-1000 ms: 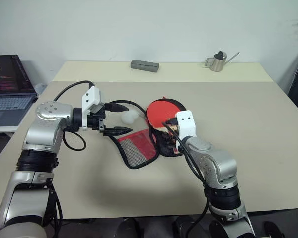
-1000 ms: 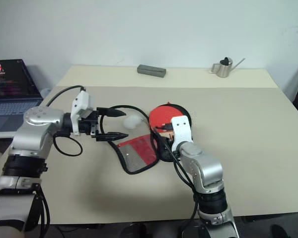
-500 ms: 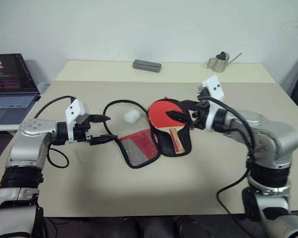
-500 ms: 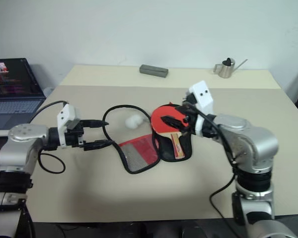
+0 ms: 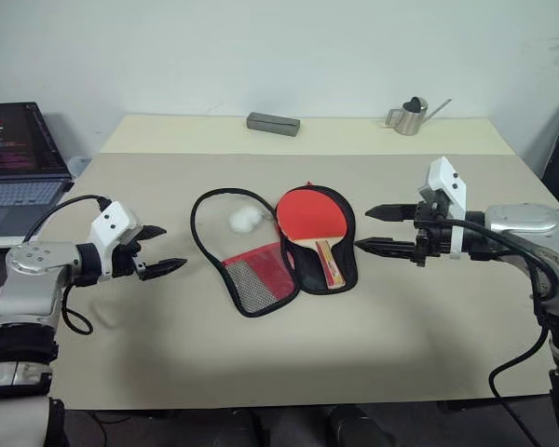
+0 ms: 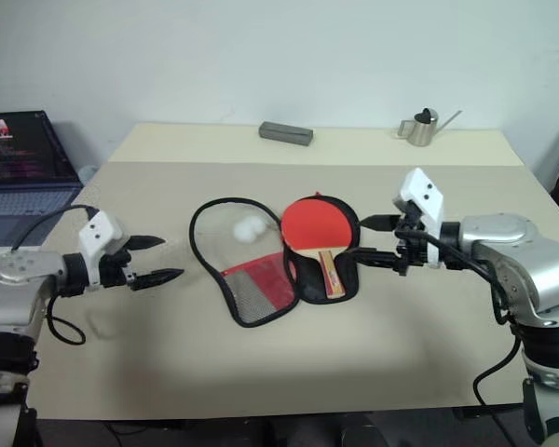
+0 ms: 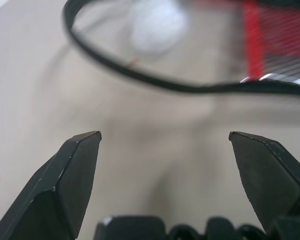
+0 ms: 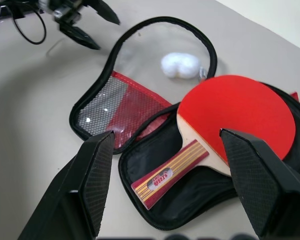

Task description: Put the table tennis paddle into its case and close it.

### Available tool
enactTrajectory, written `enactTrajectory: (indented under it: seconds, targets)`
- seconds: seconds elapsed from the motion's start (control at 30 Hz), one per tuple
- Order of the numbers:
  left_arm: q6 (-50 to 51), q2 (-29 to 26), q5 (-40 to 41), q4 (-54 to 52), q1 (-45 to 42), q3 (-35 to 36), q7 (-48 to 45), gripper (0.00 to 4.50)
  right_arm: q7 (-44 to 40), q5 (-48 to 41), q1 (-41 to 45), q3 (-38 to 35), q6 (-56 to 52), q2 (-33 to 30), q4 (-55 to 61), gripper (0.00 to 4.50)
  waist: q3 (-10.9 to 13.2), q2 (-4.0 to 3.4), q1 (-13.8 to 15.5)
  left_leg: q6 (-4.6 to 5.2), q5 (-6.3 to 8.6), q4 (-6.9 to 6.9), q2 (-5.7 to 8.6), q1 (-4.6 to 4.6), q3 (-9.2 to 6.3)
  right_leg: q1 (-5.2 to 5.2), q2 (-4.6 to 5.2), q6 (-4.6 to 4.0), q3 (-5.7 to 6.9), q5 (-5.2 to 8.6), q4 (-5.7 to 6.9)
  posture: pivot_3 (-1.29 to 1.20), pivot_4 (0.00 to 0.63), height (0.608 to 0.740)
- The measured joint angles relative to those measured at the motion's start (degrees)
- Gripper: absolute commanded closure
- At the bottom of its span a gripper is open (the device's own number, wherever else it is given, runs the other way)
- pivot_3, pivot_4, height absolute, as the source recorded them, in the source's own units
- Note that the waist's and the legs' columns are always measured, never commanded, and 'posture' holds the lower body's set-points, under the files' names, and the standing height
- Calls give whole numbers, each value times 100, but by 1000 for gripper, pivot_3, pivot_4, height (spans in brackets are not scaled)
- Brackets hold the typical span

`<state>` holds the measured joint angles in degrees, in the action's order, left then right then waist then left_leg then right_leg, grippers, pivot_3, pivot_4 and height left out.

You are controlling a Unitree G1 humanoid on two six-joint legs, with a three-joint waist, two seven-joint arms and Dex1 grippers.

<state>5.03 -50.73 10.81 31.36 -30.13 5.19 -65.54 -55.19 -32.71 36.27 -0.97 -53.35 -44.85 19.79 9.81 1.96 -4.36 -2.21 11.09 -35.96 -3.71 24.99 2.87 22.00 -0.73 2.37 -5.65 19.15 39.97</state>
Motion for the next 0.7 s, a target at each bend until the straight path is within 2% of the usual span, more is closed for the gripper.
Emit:
enactTrajectory:
  seconds: [0.37,0.5,0.7]
  targets:
    - [-537,1012,-458,1564,-1325,-384,333,0,33,-67,-185,-54,111,-133,32,854,0,1,148,0,0,-4,7,1,9,-3,-1,0,0,0,0,0,150,740]
    - [-679,1375,-605,1914,-1609,-623,203,0,44,-233,-311,-156,97,-229,141,854,0,1,151,0,0,-5,7,1,20,-4,-3,0,0,-1,-1,0,150,740]
    - [-690,1614,-637,2103,-2034,-713,-169,0,23,-285,-479,-440,80,-626,195,854,0,1,158,0,0,-7,8,1,22,-6,-4,0,1,-1,0,0,150,740]
